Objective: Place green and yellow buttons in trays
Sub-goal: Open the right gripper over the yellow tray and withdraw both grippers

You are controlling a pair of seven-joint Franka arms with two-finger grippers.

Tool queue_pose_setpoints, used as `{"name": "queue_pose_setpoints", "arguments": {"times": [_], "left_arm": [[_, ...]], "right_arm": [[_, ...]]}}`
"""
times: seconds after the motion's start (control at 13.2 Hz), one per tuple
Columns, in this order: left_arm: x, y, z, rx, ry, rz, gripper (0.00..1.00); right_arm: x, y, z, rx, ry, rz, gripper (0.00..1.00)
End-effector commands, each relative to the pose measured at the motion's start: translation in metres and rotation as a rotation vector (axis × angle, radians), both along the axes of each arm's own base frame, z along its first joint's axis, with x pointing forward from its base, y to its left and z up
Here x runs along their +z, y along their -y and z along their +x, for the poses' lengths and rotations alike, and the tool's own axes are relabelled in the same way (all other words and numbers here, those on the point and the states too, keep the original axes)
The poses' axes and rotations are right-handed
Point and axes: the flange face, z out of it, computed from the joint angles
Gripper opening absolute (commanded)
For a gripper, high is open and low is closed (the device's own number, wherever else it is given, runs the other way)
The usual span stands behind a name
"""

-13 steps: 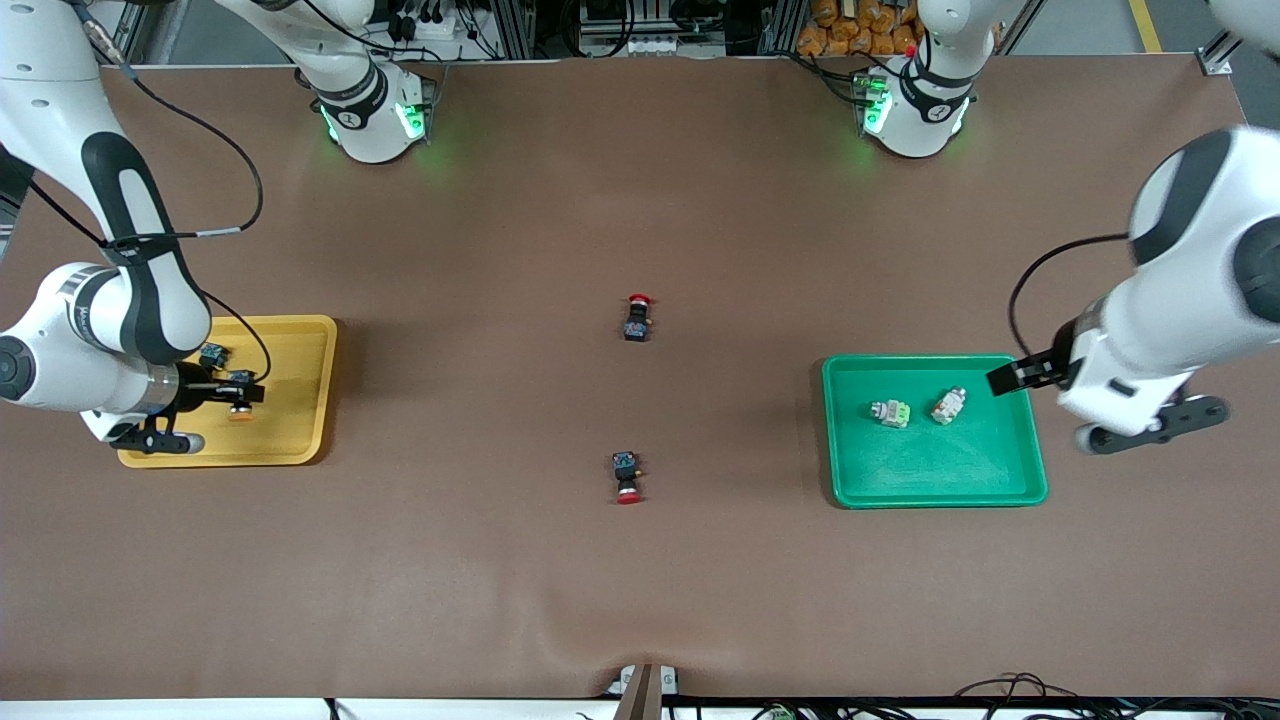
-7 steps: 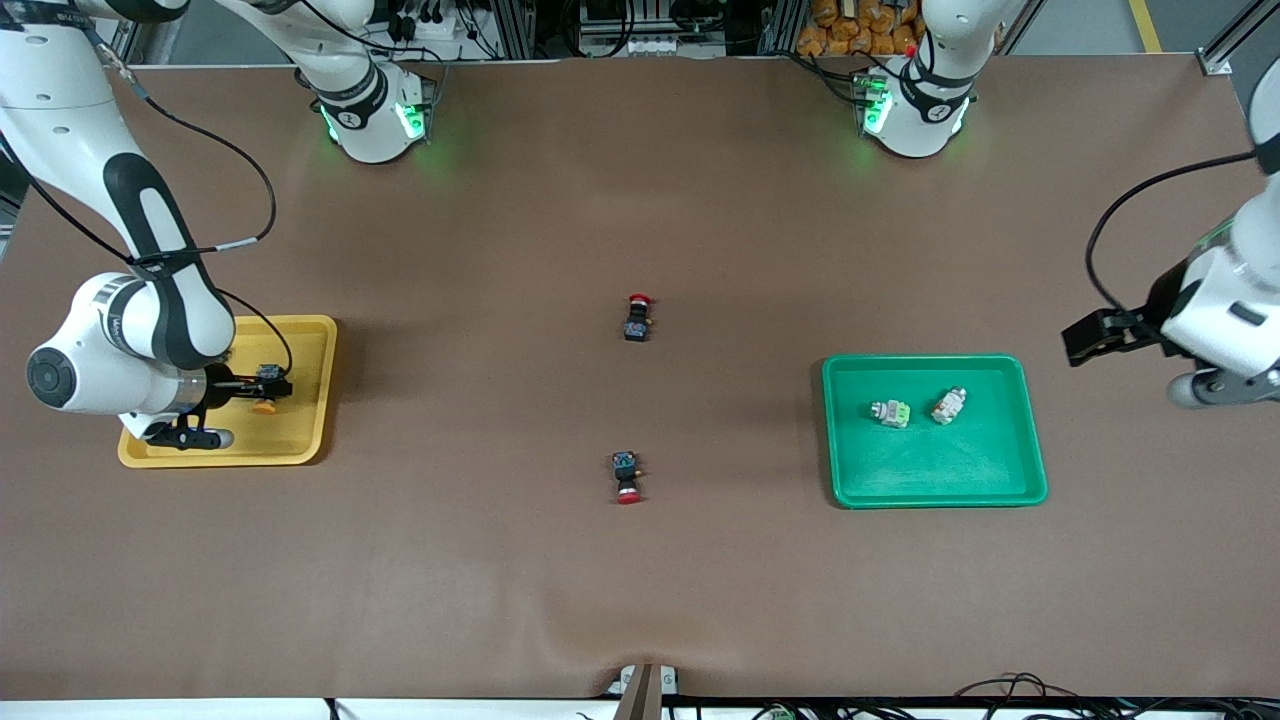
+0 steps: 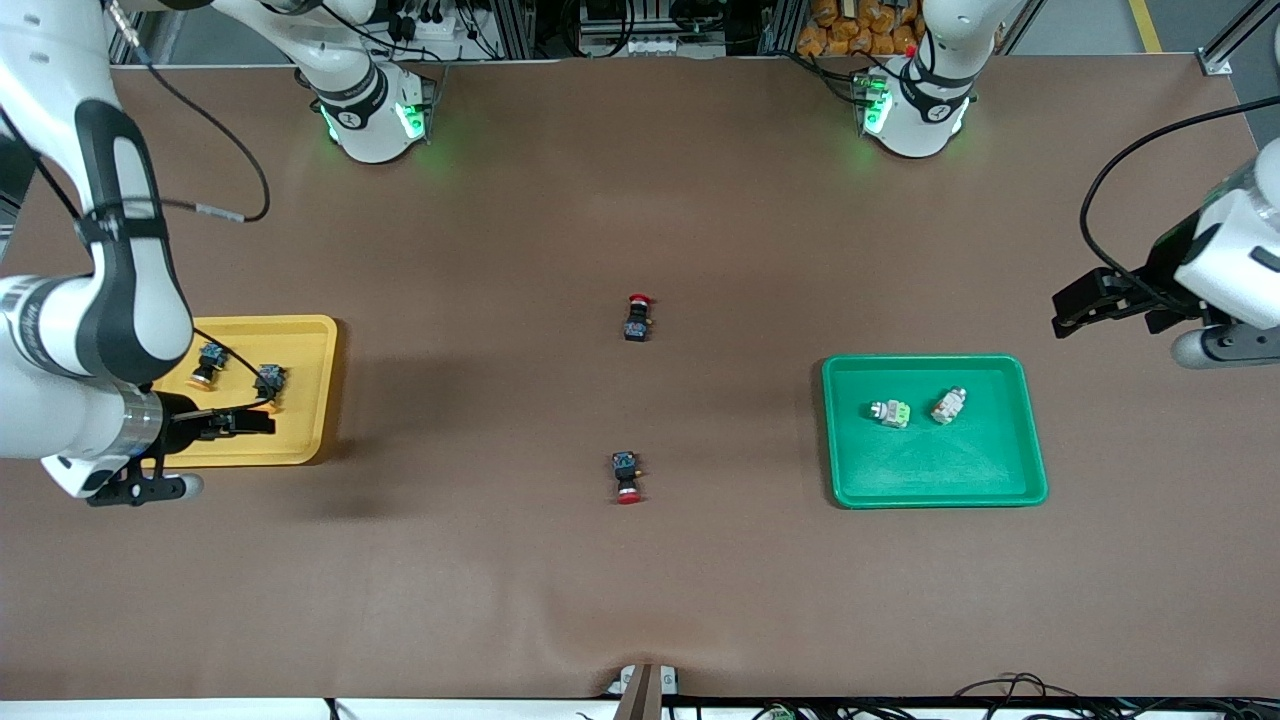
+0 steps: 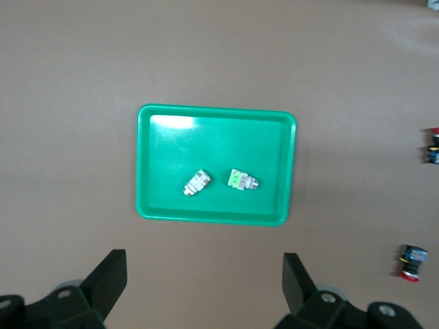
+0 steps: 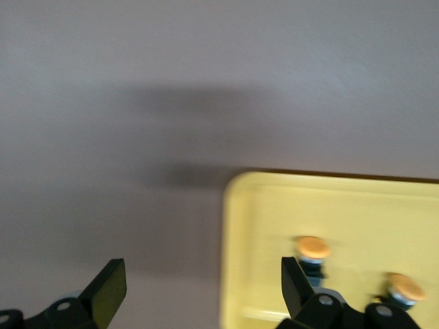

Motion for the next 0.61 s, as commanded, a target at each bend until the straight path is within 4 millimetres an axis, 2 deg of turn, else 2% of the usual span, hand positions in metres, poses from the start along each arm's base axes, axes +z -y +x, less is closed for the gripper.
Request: {"name": "queue_pose_setpoints", "arguments": {"times": [0.0,0.15,0.3,0.38,0.53], "left_arm": [[0.021,-0.004,-0.018,0.033,0.023,-0.013,1.00],[0.012,-0.004,-0.017,0.014,0.006,-0.003,1.00],[0.008,0.003,-0.032,0.018,-0.009,0.033,1.00],[0.003,0.001,-0.039,0.030,-0.019,0.050,1.00],[-0.006,-0.014,-0.055,0.063,-0.036,0.028,1.00]], "right_arm": [[0.051,-0.022,0.009,-0.043,0.003,0.005,1.00],[0.088,-0.023,-0.005,-0.028,-0.045,0.001,1.00],[0.157,-0.023,-0.032,-0.128,-0.005,-0.067,1.00],[0.181,-0.021,-0.046,-0.186,-0.006,-0.091,1.00],[0.214,-0.023,-0.073,-0.183,0.003,-0.097,1.00]]}}
